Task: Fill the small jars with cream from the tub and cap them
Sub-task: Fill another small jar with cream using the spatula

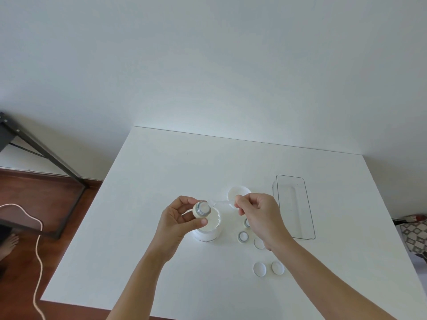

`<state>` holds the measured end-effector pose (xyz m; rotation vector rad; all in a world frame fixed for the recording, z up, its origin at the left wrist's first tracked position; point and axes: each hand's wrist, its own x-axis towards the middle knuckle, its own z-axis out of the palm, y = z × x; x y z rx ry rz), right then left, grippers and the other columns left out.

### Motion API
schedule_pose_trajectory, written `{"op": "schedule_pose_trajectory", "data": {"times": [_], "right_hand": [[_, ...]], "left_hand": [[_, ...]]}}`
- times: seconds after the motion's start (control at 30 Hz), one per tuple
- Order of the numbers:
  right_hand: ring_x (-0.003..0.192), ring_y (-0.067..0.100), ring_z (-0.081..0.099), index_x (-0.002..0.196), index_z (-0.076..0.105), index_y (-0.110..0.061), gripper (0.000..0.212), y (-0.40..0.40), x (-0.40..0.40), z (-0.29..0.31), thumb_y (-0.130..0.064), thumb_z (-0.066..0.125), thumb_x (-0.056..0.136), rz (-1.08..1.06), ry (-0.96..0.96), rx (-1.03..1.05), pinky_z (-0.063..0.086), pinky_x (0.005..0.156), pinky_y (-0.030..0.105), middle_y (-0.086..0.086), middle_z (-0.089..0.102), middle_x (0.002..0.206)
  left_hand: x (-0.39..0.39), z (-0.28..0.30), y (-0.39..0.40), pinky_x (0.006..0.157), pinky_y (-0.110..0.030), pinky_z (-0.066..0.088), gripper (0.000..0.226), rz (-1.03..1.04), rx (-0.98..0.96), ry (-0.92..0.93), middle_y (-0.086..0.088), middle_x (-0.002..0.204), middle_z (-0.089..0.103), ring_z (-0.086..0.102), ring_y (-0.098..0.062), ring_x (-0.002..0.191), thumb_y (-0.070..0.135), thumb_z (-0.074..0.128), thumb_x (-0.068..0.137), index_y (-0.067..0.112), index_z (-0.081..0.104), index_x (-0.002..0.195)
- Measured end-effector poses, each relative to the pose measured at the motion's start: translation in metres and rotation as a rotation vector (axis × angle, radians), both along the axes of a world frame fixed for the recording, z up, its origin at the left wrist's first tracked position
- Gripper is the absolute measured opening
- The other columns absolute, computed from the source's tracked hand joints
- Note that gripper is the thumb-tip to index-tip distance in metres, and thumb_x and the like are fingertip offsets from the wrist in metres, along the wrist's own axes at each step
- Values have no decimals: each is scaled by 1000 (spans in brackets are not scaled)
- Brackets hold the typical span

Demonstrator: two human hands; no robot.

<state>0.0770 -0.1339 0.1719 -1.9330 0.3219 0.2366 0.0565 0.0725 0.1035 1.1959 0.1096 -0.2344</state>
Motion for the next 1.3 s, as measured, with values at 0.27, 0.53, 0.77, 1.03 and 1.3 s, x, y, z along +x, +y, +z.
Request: {"op": "schedule_pose_trajectory", "data": {"times": [0.27,0.53,0.77,1.03,1.3], "right_hand": [[37,1,39,68,67,-8,29,-2,4,5,-24,58,91,59,-76,-48,29,40,9,-7,58,56],[42,0,42,69,67,-13,29,-3,5,6,-26,58,92,101,-105,-53,33,45,10,-9,59,56],[42,1,40,70,69,-15,28,-3,5,8,-29,59,92,126,-89,-28,32,46,11,-10,58,55],[42,-2,45,72,68,-13,26,-4,6,13,-26,59,93,196,-120,-46,32,46,7,-9,61,57],[44,3,37,73,68,-15,24,-8,8,16,-26,60,93,335,-119,-59,31,46,11,-8,58,58]], "left_hand": [[-2,4,0,89,-28,56,36,-52,-22,9,-7,110,76,73,-26,102,20,85,70,19,75,104],[-4,4,-1,84,-27,56,26,-85,-45,47,-7,94,74,69,-16,83,21,56,93,13,76,109],[-2,5,-3,82,-29,56,36,-140,-100,90,-8,87,71,63,-14,73,34,51,96,9,78,97],[1,8,-3,66,-24,50,43,-139,-134,178,-8,75,62,54,-15,64,37,51,96,2,75,96],[1,9,-2,65,-24,49,43,-139,-115,202,-6,69,59,49,-14,59,39,50,95,6,77,93]]}}
